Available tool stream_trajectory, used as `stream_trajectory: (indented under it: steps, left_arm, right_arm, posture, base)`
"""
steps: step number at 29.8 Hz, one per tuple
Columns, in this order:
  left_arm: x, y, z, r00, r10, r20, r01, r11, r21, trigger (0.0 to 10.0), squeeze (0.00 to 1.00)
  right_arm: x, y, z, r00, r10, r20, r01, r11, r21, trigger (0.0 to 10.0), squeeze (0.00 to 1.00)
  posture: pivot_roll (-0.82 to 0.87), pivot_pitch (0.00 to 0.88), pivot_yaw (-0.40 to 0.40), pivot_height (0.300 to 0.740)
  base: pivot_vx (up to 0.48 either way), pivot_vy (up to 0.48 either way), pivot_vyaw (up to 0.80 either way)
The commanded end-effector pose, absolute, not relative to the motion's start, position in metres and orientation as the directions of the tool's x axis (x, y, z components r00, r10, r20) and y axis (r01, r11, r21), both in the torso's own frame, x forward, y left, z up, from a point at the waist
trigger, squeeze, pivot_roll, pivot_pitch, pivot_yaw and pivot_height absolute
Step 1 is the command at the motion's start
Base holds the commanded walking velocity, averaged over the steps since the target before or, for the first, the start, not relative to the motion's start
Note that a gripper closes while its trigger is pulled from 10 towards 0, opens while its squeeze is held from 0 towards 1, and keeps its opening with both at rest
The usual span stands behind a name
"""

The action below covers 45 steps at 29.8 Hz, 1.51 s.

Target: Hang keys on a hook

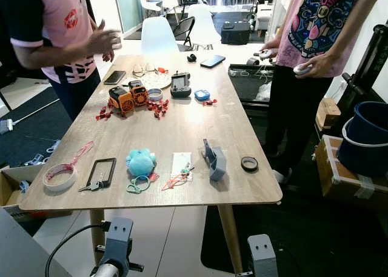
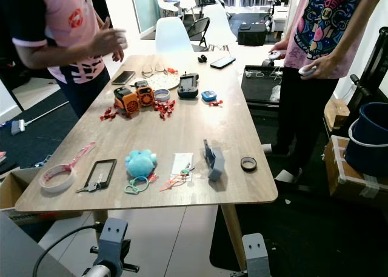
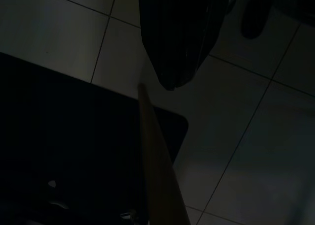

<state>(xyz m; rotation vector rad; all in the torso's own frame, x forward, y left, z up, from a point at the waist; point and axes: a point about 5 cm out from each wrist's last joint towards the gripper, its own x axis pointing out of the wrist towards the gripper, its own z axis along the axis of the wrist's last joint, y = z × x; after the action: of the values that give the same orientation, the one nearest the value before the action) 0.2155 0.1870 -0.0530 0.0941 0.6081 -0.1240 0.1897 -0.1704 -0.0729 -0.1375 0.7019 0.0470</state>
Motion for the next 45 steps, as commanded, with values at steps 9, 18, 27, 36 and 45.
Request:
stream_trajectory:
  steps: [9,18,27,36,45]
  left_arm:
    - [0.215,0.19,-0.054,0.799,-0.088,-0.594,0.159,0.985,0.068,10.0,0.0]
    - [0.211,0.188,-0.057,0.795,-0.088,-0.601,0.16,0.985,0.068,10.0,0.0]
    - [0.204,0.19,-0.06,0.792,-0.075,-0.606,0.145,0.987,0.068,10.0,0.01]
    - [0.197,0.201,-0.061,0.792,-0.042,-0.609,0.115,0.99,0.081,10.0,0.01]
    - [0.194,0.202,-0.062,0.794,-0.038,-0.607,0.109,0.991,0.081,10.0,0.01]
  right_arm:
    - [0.192,-0.175,-0.071,0.767,-0.018,-0.642,-0.073,0.991,-0.115,10.0,0.0]
    - [0.186,-0.178,-0.074,0.759,-0.035,-0.65,-0.059,0.991,-0.122,10.0,0.0]
    - [0.175,-0.19,-0.077,0.744,-0.104,-0.66,0.008,0.989,-0.146,10.0,0.0]
    - [0.164,-0.249,-0.069,0.705,-0.379,-0.599,0.205,0.918,-0.34,10.0,0.0]
    - [0.17,-0.312,-0.038,0.657,-0.609,-0.444,0.453,0.79,-0.414,10.0,0.0]
  posture:
    - [0.01,0.001,0.049,0.74]
    - [0.01,0.008,0.044,0.74]
    - [0.02,0.022,0.036,0.74]
    - [0.03,0.03,0.026,0.74]
    - [0.02,0.032,0.032,0.74]
  base:
    - [0.0,0.0,0.0]
    - [0.0,0.0,0.0]
    - [0.0,0.0,0.0]
    - [0.0,0.0,0.0]
    - [0.0,0.0,0.0]
